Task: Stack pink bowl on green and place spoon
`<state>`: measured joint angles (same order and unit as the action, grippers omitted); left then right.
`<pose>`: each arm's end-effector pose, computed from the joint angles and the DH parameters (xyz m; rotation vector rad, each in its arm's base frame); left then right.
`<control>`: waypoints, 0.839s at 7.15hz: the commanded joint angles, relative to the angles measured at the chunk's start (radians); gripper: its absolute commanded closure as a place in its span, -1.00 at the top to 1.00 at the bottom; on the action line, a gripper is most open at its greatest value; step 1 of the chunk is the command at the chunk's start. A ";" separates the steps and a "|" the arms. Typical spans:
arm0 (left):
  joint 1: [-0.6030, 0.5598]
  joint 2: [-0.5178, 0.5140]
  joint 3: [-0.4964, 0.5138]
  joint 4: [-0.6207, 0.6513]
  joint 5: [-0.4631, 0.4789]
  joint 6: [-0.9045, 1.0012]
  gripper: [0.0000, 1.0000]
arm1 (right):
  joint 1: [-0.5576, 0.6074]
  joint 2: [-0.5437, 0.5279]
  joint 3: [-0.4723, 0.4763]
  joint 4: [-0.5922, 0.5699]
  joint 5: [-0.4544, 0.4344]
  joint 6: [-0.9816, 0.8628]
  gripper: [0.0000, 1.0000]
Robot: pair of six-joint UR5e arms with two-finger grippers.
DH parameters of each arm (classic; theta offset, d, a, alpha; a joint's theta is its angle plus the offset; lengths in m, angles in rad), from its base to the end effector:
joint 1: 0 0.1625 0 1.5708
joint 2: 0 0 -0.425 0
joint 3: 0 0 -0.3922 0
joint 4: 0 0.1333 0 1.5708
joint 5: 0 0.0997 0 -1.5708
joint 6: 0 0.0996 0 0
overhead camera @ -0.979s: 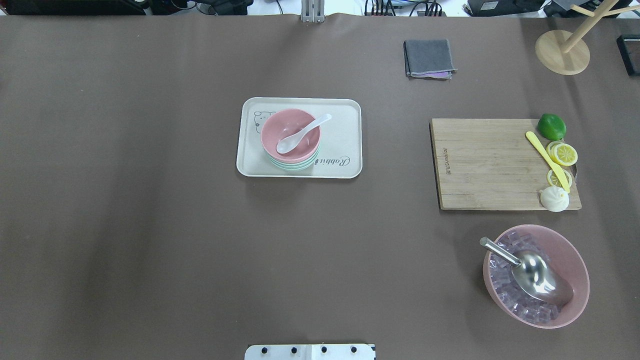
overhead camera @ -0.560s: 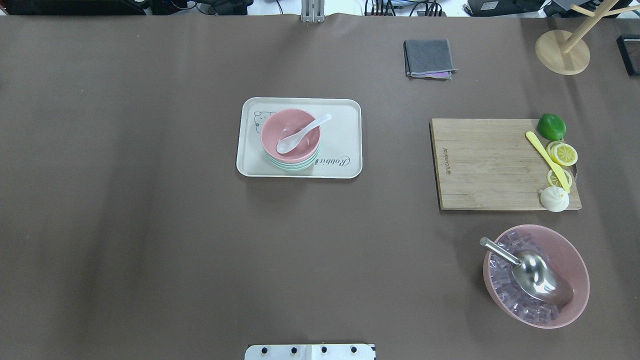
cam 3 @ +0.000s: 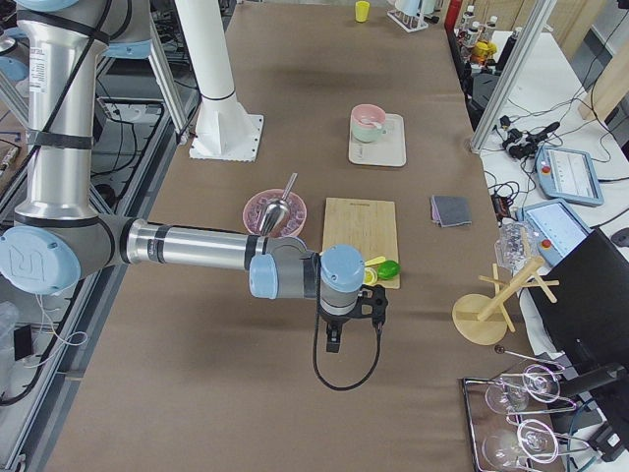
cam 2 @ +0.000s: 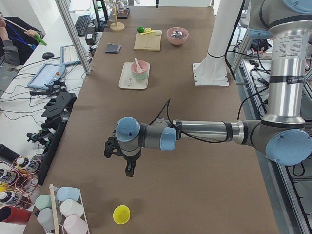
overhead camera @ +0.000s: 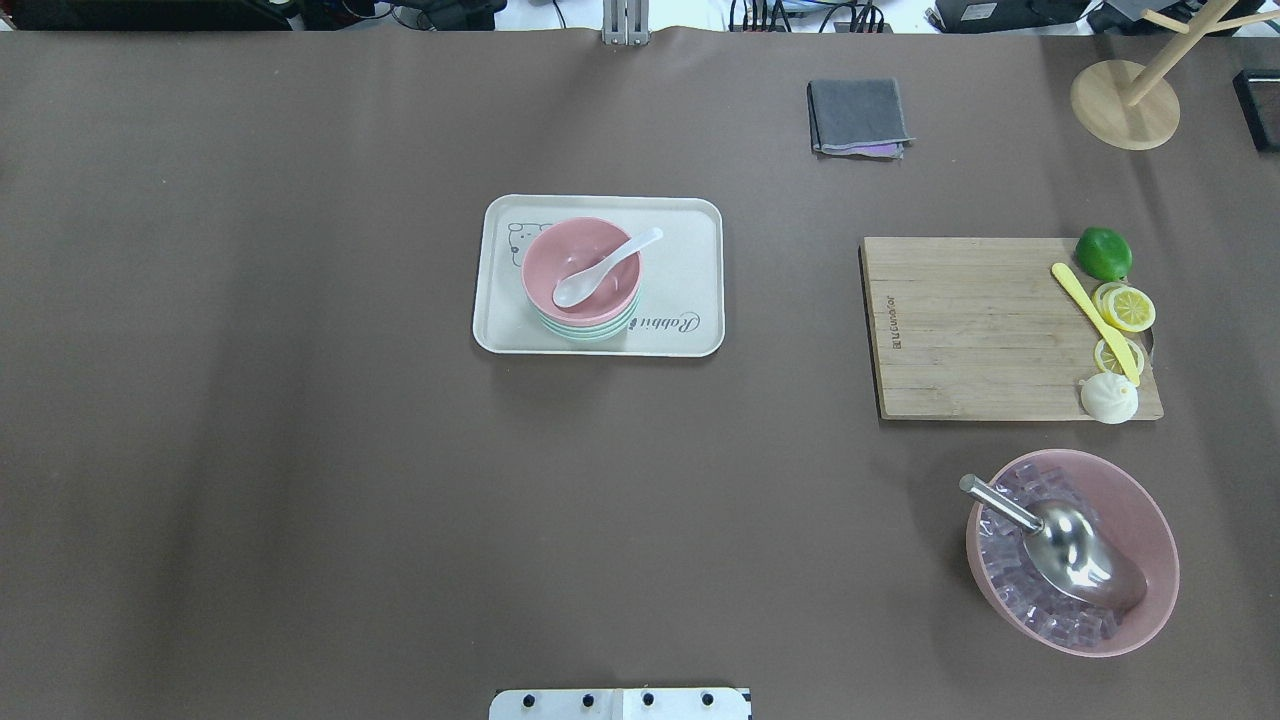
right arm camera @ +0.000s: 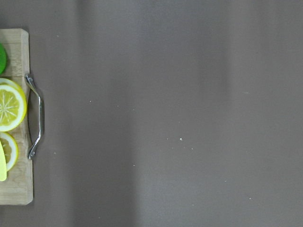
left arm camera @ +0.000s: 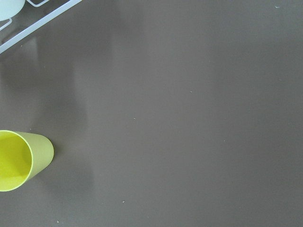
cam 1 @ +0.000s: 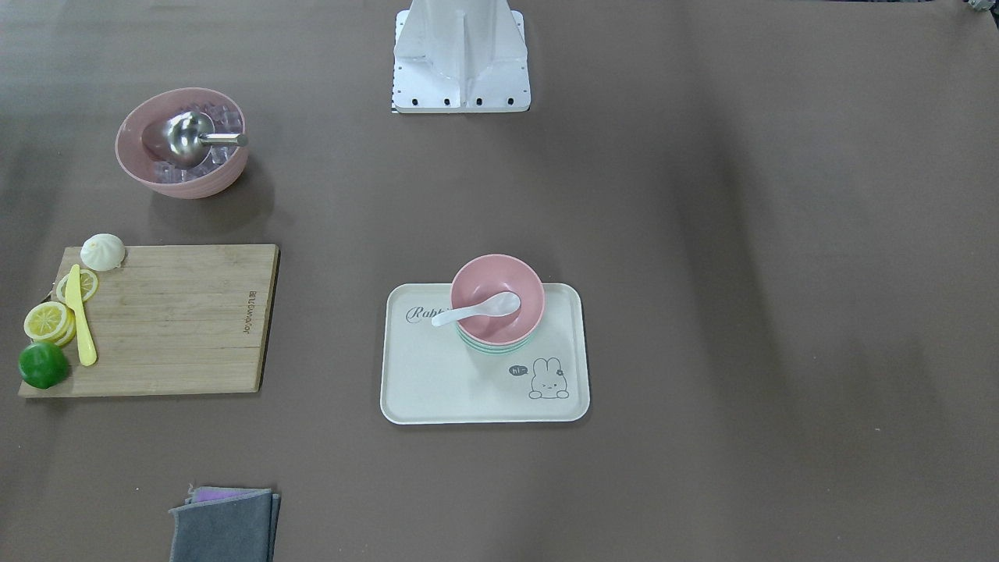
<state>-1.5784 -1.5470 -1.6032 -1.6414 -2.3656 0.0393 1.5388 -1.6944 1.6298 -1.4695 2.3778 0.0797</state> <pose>-0.0659 -0.4865 0.6457 0.0936 0.7925 0.0615 0.0472 -0.4429 0.6748 -0.0104 -0.8076 0.0303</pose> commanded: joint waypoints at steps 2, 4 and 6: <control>0.000 0.001 0.000 -0.006 0.000 0.001 0.97 | 0.000 -0.001 0.013 0.000 0.001 0.000 1.00; 0.000 0.002 0.003 -0.015 -0.001 0.001 0.97 | 0.000 -0.002 0.013 0.000 0.001 0.000 1.00; 0.000 0.002 0.005 -0.015 -0.001 -0.001 0.97 | 0.000 -0.011 0.015 0.001 0.000 0.000 1.00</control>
<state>-1.5789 -1.5451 -1.5992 -1.6561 -2.3668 0.0389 1.5386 -1.7025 1.6435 -1.4686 2.3781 0.0798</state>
